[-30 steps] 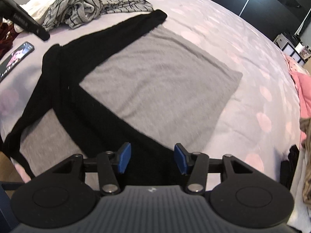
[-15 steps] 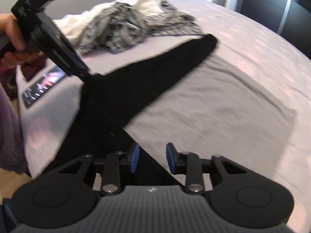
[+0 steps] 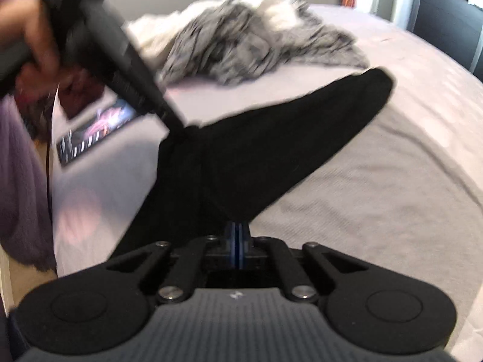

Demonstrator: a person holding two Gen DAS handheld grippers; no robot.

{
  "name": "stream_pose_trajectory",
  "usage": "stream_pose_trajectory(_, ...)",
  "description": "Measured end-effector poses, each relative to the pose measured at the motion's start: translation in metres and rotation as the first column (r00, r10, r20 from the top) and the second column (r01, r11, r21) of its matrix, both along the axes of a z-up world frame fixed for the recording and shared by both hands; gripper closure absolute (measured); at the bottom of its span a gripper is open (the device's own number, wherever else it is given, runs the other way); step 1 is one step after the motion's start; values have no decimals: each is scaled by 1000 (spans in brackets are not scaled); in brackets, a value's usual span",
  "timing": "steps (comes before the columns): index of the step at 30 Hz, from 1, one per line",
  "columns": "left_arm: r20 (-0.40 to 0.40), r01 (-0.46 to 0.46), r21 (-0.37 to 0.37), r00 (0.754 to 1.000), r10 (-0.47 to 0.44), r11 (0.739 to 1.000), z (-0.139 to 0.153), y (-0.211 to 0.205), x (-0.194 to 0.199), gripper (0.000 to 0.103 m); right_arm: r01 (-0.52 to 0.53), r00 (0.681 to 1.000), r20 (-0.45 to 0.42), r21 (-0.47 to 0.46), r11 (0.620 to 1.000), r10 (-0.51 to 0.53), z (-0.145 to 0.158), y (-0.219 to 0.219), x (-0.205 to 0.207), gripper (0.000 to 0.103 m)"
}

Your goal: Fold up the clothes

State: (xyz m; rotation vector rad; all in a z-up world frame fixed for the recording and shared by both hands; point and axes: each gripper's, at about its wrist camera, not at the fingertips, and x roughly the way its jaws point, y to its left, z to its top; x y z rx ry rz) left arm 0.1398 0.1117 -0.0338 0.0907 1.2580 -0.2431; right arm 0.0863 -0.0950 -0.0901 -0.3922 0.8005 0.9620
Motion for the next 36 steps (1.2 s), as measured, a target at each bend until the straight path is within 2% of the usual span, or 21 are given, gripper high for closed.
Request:
stream_pose_trajectory(2,5,-7,13,1000,7,1000,-1,2,1,101,86,996,4,16,996,-86,4,-8,12,100)
stream_pose_trajectory(6,9,-2,61,1000,2,998,-3,2,1,101,174,984,35,-37,984,-173,-3,-9,24,100)
stream_pose_trajectory(8,30,3,55,1000,-4,998,-2,1,2,101,155,988,13,-40,987,-155,-8,-7,24,99)
stream_pose_trajectory(9,45,2,43,999,-4,999,0,0,2,101,149,989,18,-50,988,-148,-9,-6,23,97)
stream_pose_trajectory(11,76,14,18,997,-16,1000,5,-3,3,99,145,989,41,-76,986,-142,-12,-3,21,98)
stream_pose_trajectory(12,89,31,2,996,-31,1000,7,-5,3,94,150,988,38,-79,985,-148,-12,-3,21,98)
stream_pose_trajectory(14,112,63,-23,992,-60,998,8,-11,4,66,181,984,11,-80,980,-180,-14,-6,25,98)
stream_pose_trajectory(15,110,78,-14,991,-76,997,5,-15,3,64,197,980,1,-82,977,-198,-15,-9,28,98)
stream_pose_trajectory(18,77,112,33,990,-115,993,-10,-27,3,65,213,976,-22,-85,973,-216,-18,-12,31,98)
stream_pose_trajectory(19,61,99,41,993,-102,994,-16,-27,3,73,209,977,-25,-79,975,-211,-17,-13,31,94)
stream_pose_trajectory(20,45,86,43,995,-88,995,-20,-26,3,86,208,978,-22,-67,976,-210,-15,-13,30,94)
stream_pose_trajectory(22,33,65,20,997,-66,998,-25,-23,3,95,195,981,1,-40,980,-195,-10,-11,27,80)
stream_pose_trajectory(23,35,63,17,997,-64,998,-24,-22,3,98,180,984,15,-29,983,-180,-8,-9,25,80)
stream_pose_trajectory(28,12,81,26,997,-81,996,-19,-23,-2,100,110,993,41,11,994,-111,-4,9,21,81)
stream_pose_trajectory(36,-49,135,62,990,-132,989,-26,-21,-10,100,-33,997,68,3,999,32,-9,48,13,82)
